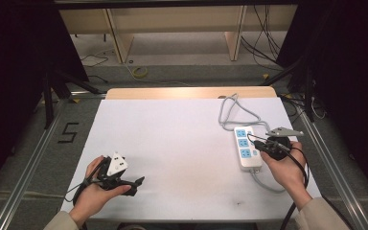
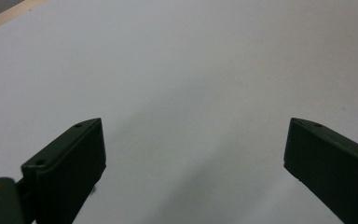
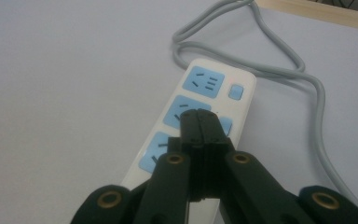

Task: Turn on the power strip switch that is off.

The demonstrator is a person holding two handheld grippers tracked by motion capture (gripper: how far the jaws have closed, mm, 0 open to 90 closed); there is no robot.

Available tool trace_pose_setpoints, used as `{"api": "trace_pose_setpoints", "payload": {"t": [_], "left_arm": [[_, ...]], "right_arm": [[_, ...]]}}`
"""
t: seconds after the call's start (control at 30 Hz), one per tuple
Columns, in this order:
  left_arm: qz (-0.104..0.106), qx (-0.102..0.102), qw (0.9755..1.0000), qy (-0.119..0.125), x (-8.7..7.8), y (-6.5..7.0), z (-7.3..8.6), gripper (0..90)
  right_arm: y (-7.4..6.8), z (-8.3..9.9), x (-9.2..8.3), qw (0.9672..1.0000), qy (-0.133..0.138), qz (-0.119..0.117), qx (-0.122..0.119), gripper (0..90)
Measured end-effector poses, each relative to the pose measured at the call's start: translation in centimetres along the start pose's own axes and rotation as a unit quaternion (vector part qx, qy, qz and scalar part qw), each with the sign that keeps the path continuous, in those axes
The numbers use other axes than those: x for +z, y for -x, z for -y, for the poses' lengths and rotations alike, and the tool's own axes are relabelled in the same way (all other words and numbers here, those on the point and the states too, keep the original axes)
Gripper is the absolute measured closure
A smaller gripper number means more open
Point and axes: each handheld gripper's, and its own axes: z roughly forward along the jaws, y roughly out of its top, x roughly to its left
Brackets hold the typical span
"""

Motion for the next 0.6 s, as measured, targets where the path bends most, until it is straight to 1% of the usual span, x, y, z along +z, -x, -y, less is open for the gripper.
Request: {"api": "trace_pose_setpoints", "payload": {"t": [0.2, 0.6], "left_arm": [[0.0, -0.001, 1.0, 0.0, 0.0, 0.0, 0.0, 5.0], [0.0, -0.001, 1.0, 0.0, 0.0, 0.0, 0.0, 5.0]], "right_arm": [[0.1, -0.3, 0.1, 1.0, -0.005, 0.001, 0.001, 90.0], [0.7, -1.1, 1.3, 0.9998, -0.02, 0.008, 0.006, 90.0]]}}
